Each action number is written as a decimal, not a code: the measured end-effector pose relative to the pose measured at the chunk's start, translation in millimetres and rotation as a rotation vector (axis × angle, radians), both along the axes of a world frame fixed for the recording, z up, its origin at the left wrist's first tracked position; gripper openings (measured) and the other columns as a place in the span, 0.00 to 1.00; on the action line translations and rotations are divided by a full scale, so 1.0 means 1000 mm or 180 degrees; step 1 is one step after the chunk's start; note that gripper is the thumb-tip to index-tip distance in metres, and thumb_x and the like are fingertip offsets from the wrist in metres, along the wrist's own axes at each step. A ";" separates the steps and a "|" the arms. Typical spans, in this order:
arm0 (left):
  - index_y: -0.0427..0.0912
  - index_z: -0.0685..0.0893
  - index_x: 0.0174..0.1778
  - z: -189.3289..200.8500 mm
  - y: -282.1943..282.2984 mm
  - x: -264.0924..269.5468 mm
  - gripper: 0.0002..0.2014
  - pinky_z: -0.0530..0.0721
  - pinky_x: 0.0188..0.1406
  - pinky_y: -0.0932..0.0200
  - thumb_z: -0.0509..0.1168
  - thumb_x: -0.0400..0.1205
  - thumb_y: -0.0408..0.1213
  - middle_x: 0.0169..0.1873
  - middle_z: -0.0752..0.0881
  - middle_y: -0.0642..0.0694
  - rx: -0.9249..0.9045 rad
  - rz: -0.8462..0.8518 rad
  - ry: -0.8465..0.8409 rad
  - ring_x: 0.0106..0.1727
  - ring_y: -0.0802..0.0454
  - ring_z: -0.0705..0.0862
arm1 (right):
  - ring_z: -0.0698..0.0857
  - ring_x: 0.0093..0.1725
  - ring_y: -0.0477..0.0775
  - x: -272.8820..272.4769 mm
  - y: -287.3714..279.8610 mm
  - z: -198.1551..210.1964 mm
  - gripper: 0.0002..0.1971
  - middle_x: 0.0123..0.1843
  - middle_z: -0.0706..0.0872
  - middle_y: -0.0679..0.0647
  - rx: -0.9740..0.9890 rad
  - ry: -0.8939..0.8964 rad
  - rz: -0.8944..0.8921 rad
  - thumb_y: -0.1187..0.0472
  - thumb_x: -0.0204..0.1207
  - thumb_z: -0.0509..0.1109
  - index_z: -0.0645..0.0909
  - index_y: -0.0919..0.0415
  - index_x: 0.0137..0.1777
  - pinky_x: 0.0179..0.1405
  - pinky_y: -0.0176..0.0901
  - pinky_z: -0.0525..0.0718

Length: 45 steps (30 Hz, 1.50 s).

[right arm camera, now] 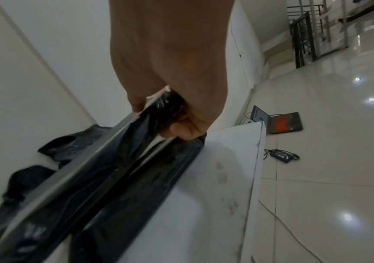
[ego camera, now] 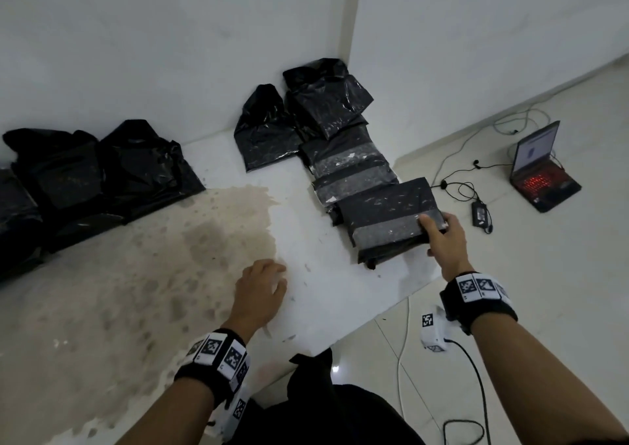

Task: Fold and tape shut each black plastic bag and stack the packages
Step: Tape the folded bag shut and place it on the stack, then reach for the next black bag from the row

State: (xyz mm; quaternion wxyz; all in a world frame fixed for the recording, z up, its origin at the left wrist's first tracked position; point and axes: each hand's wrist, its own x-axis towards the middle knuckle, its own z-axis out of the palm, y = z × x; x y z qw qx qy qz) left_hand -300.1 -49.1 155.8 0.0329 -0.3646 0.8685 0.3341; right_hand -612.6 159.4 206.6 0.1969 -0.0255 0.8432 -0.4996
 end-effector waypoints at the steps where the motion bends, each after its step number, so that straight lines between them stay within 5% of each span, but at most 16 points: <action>1: 0.47 0.84 0.69 0.000 0.000 0.001 0.24 0.74 0.69 0.44 0.54 0.81 0.52 0.71 0.76 0.48 -0.0081 -0.0057 -0.0059 0.69 0.41 0.73 | 0.82 0.61 0.63 -0.002 0.001 -0.006 0.27 0.68 0.82 0.65 0.0345 0.0229 0.0001 0.47 0.81 0.74 0.74 0.59 0.74 0.54 0.54 0.83; 3: 0.47 0.83 0.70 -0.003 -0.002 0.002 0.21 0.74 0.69 0.43 0.57 0.84 0.49 0.73 0.75 0.48 -0.0208 -0.0163 -0.0161 0.72 0.40 0.72 | 0.75 0.71 0.70 0.000 0.001 -0.016 0.36 0.75 0.74 0.68 0.1001 0.0800 0.0038 0.42 0.78 0.75 0.70 0.58 0.80 0.68 0.64 0.76; 7: 0.48 0.83 0.70 -0.007 -0.002 0.002 0.16 0.70 0.72 0.44 0.63 0.86 0.42 0.75 0.74 0.46 -0.0373 -0.0175 -0.0106 0.75 0.40 0.71 | 0.66 0.81 0.69 0.026 -0.014 -0.023 0.38 0.81 0.68 0.65 0.1411 0.1864 0.0715 0.35 0.79 0.70 0.67 0.52 0.84 0.78 0.69 0.64; 11: 0.49 0.71 0.83 -0.011 0.000 0.002 0.26 0.55 0.84 0.43 0.63 0.87 0.43 0.87 0.60 0.45 -0.0434 -0.0256 -0.0157 0.88 0.41 0.53 | 0.57 0.87 0.64 0.042 -0.032 -0.038 0.42 0.86 0.65 0.60 0.1779 0.2013 0.1441 0.22 0.76 0.53 0.66 0.45 0.85 0.85 0.69 0.50; 13: 0.51 0.66 0.85 -0.014 -0.001 0.006 0.28 0.55 0.84 0.40 0.61 0.87 0.44 0.88 0.57 0.44 -0.0451 -0.0418 -0.0274 0.89 0.40 0.50 | 0.57 0.88 0.64 0.041 -0.032 -0.041 0.42 0.86 0.66 0.59 0.1777 0.2051 0.1510 0.22 0.76 0.49 0.68 0.45 0.84 0.86 0.70 0.50; 18: 0.52 0.75 0.72 -0.009 -0.011 0.001 0.24 0.75 0.70 0.38 0.52 0.80 0.49 0.72 0.79 0.42 -0.0616 -0.0319 -0.0137 0.73 0.36 0.77 | 0.58 0.87 0.65 0.038 -0.033 -0.037 0.41 0.85 0.67 0.60 0.1727 0.2128 0.1531 0.23 0.76 0.51 0.71 0.46 0.83 0.86 0.70 0.50; 21: 0.49 0.81 0.71 0.004 -0.045 -0.023 0.29 0.69 0.70 0.46 0.49 0.78 0.53 0.66 0.79 0.47 -0.0496 0.0091 -0.0066 0.69 0.42 0.76 | 0.59 0.87 0.66 0.041 -0.037 -0.036 0.41 0.84 0.69 0.61 0.1695 0.2173 0.1482 0.24 0.76 0.52 0.73 0.48 0.82 0.86 0.71 0.50; 25: 0.48 0.78 0.74 0.013 -0.126 -0.078 0.19 0.72 0.72 0.44 0.62 0.87 0.43 0.70 0.77 0.42 0.0056 0.0829 0.0162 0.70 0.38 0.77 | 0.59 0.87 0.66 0.040 -0.034 -0.043 0.41 0.84 0.69 0.61 0.1710 0.2213 0.1517 0.24 0.77 0.50 0.72 0.48 0.83 0.85 0.72 0.51; 30: 0.40 0.69 0.81 0.005 -0.213 -0.146 0.29 0.72 0.75 0.41 0.66 0.86 0.47 0.75 0.74 0.33 0.0446 0.1512 0.0265 0.74 0.33 0.74 | 0.61 0.87 0.66 0.039 -0.034 -0.050 0.40 0.84 0.69 0.60 0.1790 0.2252 0.1536 0.24 0.77 0.52 0.72 0.48 0.82 0.85 0.73 0.53; 38: 0.31 0.69 0.77 -0.011 -0.253 -0.213 0.41 0.75 0.73 0.38 0.74 0.78 0.57 0.74 0.75 0.29 0.0847 0.2484 0.0128 0.73 0.29 0.75 | 0.62 0.87 0.67 0.040 -0.037 -0.050 0.42 0.84 0.70 0.60 0.1833 0.2338 0.1501 0.23 0.78 0.49 0.77 0.51 0.80 0.86 0.70 0.51; 42: 0.29 0.82 0.67 -0.008 -0.263 -0.206 0.28 0.83 0.65 0.44 0.75 0.80 0.47 0.63 0.85 0.32 0.1261 0.2533 0.0872 0.64 0.35 0.84 | 0.63 0.86 0.67 0.040 -0.038 -0.050 0.43 0.83 0.70 0.62 0.1908 0.2334 0.1526 0.23 0.78 0.48 0.76 0.52 0.80 0.84 0.73 0.53; 45: 0.37 0.79 0.64 0.010 -0.267 -0.175 0.31 0.85 0.65 0.41 0.79 0.72 0.52 0.61 0.86 0.37 0.1596 0.2770 0.1520 0.61 0.40 0.86 | 0.62 0.87 0.67 0.040 -0.040 -0.050 0.43 0.83 0.70 0.62 0.1912 0.2313 0.1498 0.23 0.78 0.49 0.76 0.53 0.80 0.85 0.73 0.52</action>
